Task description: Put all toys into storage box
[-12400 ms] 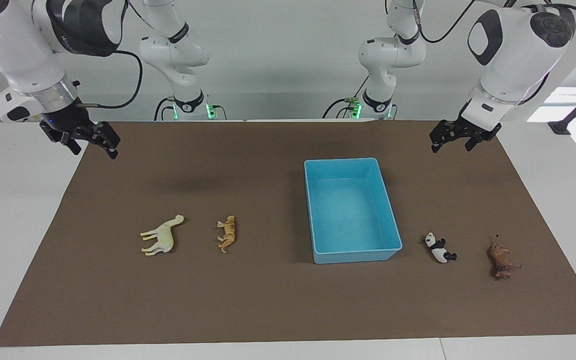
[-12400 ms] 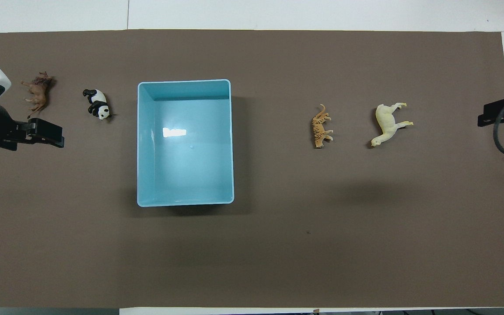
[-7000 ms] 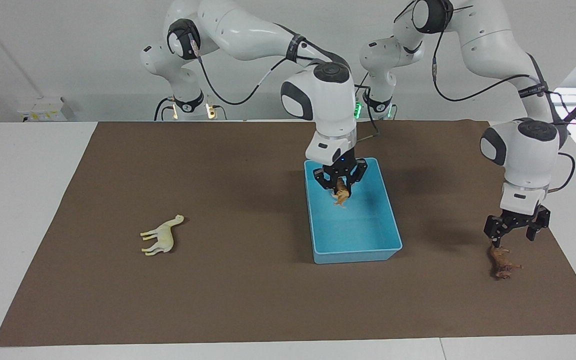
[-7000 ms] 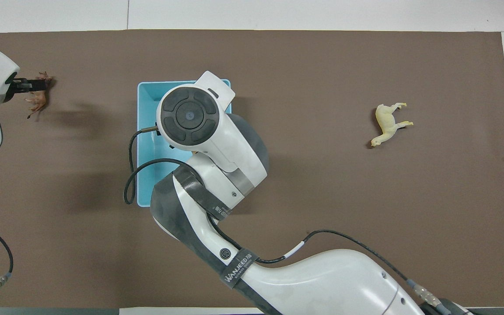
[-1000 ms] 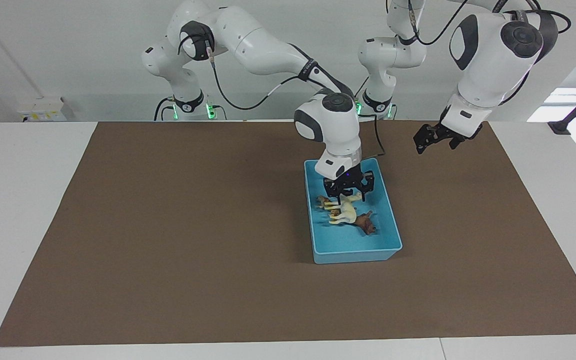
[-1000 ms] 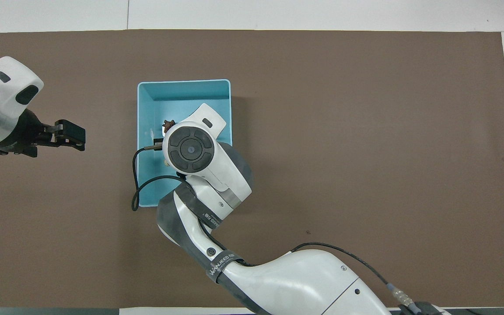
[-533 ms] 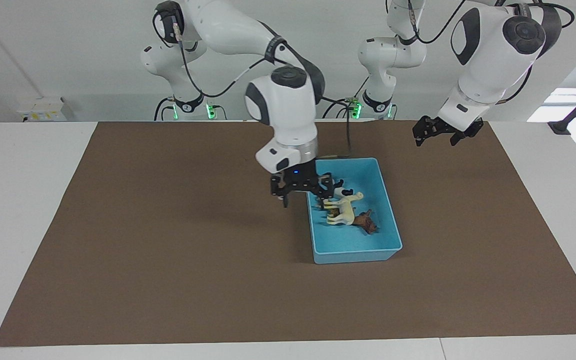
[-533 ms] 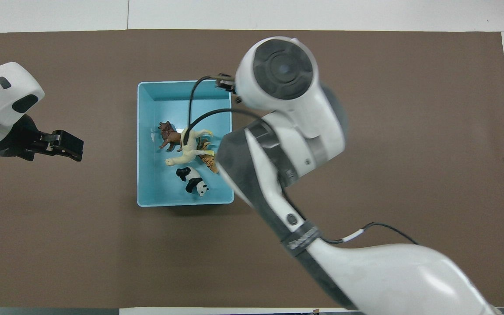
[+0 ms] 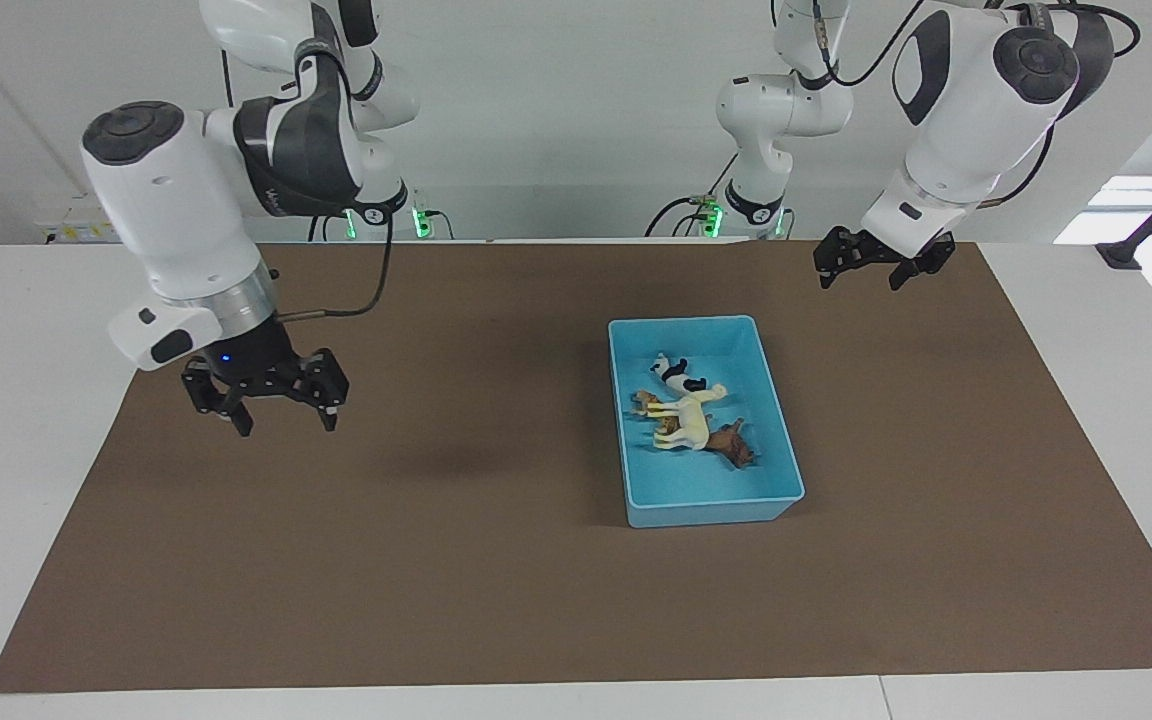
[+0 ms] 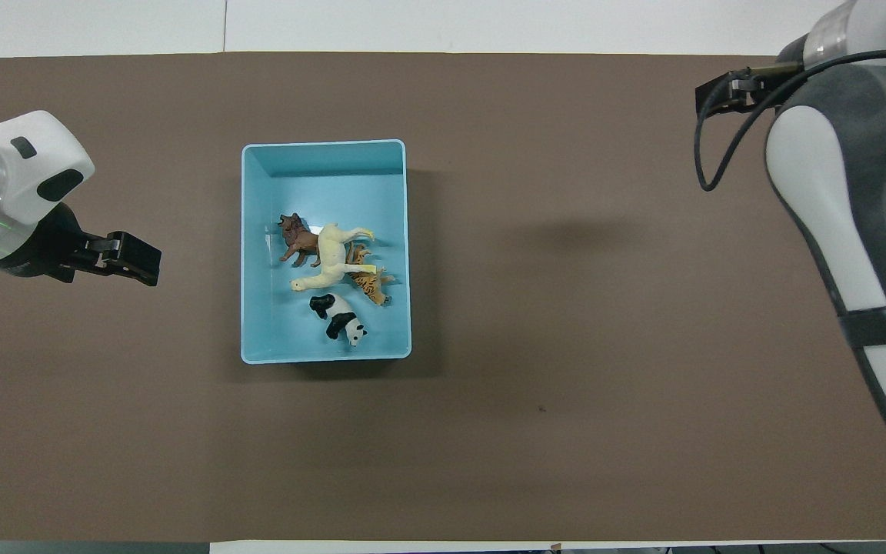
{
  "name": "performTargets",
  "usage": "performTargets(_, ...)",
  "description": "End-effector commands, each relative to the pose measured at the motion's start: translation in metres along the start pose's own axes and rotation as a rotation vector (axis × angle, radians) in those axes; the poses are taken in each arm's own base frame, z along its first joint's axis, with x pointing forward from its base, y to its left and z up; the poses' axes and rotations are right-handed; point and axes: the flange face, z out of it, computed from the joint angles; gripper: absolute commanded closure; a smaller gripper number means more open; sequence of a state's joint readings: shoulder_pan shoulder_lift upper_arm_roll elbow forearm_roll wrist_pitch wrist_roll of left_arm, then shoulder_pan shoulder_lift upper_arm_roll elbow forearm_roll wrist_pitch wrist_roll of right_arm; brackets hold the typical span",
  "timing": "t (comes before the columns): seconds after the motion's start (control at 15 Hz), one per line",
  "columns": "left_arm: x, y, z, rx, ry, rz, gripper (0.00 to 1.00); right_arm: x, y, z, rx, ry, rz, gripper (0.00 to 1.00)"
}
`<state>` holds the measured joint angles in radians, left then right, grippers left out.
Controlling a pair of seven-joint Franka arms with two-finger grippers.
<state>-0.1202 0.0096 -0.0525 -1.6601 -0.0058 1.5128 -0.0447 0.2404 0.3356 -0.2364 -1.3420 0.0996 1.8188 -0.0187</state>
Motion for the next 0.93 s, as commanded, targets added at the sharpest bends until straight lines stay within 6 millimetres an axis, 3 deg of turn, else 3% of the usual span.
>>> performTargets(0.0,-0.008,-0.003,-0.008,-0.018,0.009,-0.002,0.0,-0.04,0.034,-0.021,0.025,-0.087,0.003,0.0)
performTargets(0.2,-0.007,-0.012,-0.007,-0.019,0.008,-0.018,0.0,-0.096,0.068,-0.036,0.05,-0.12,0.033,0.0)
performTargets(0.33,-0.007,-0.012,-0.007,-0.019,0.008,-0.018,0.0,-0.119,0.076,-0.047,0.031,-0.123,0.028,0.0)
performTargets(0.53,-0.007,-0.011,-0.007,-0.019,0.008,-0.018,0.0,-0.122,0.068,-0.051,-0.025,-0.141,-0.018,0.0)
performTargets(0.87,-0.007,-0.011,-0.007,-0.019,0.008,-0.016,0.0,-0.119,0.079,-0.05,-0.043,-0.129,-0.009,0.0)
